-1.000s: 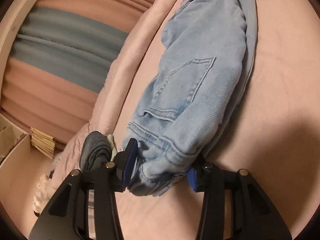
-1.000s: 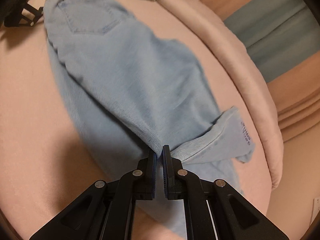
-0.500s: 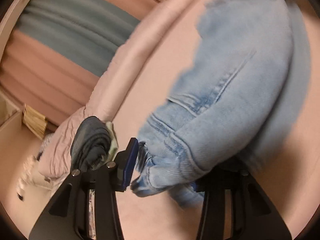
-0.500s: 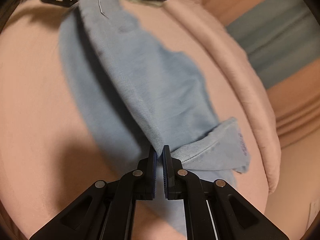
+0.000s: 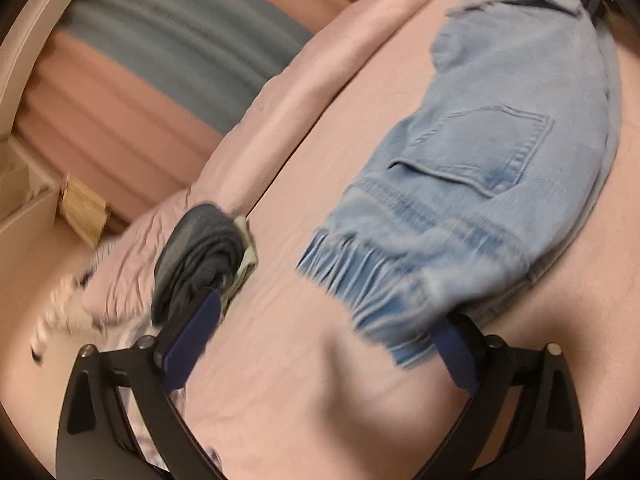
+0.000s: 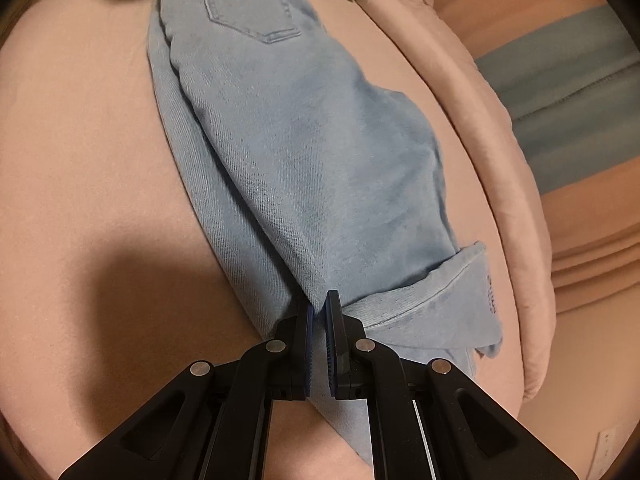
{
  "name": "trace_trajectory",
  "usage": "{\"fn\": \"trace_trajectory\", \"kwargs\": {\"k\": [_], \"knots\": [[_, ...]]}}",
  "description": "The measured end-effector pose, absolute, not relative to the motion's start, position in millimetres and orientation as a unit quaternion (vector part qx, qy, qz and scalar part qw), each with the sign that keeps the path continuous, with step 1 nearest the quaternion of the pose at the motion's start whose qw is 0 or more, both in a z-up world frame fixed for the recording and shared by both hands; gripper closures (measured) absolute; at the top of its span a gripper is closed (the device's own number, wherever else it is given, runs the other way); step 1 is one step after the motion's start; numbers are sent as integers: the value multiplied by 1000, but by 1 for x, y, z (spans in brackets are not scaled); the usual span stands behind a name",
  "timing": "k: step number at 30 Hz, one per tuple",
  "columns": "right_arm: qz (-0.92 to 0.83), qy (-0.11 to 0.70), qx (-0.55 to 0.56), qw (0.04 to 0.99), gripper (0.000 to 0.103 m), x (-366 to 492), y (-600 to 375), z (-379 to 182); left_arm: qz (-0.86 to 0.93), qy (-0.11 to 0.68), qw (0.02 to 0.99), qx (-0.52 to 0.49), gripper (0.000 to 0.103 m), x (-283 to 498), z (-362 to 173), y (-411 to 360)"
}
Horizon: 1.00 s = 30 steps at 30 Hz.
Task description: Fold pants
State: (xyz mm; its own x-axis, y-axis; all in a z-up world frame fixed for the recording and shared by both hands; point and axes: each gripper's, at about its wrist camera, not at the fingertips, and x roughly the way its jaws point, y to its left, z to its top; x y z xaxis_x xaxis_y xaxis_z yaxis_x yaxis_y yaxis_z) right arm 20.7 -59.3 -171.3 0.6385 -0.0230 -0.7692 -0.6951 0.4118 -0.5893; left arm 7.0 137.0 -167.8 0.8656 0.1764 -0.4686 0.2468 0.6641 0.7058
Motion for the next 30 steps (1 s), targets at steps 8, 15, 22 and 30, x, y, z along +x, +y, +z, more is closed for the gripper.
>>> {"fn": "trace_trajectory", "kwargs": {"k": [8, 15, 22, 30], "knots": [[218, 356, -482, 770, 97, 19, -60, -176, 48, 336, 910, 237, 6, -24, -132, 178], [213, 359, -463, 782, 97, 19, -61, -176, -40, 373, 899, -227, 15, -15, -131, 204], [211, 355, -460, 786, 97, 18, -62, -174, -24, 372, 845, -384, 78, 41, -160, 207], [219, 335, -464, 790, 97, 3, -60, -161, 18, 370, 852, -370, 83, 41, -168, 208]]}}
